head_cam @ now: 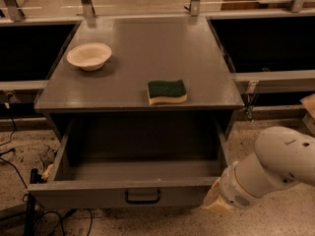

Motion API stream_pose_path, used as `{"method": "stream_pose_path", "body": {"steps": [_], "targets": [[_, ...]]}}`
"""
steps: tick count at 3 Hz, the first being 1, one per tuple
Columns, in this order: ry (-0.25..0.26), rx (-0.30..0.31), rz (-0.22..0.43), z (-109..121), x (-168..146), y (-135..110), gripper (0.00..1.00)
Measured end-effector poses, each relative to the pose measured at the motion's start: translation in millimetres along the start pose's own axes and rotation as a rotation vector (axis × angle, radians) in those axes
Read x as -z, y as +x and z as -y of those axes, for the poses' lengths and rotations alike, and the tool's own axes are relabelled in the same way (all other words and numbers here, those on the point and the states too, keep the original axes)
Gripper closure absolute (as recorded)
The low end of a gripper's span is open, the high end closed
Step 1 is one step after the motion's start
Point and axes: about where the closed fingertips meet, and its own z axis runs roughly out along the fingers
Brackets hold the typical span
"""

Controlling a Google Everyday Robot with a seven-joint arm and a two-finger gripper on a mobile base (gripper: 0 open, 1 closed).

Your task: Close top drawer

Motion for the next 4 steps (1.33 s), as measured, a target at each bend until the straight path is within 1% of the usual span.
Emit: {"method": "stream_pose_path", "body": {"steps": [1, 4], "targets": [[0.000, 0.001, 0.002, 1.1, -0.8, -1.1, 0.85], [0.000, 0.001, 0.002, 1.1, -0.8, -1.2, 0.15]]}}
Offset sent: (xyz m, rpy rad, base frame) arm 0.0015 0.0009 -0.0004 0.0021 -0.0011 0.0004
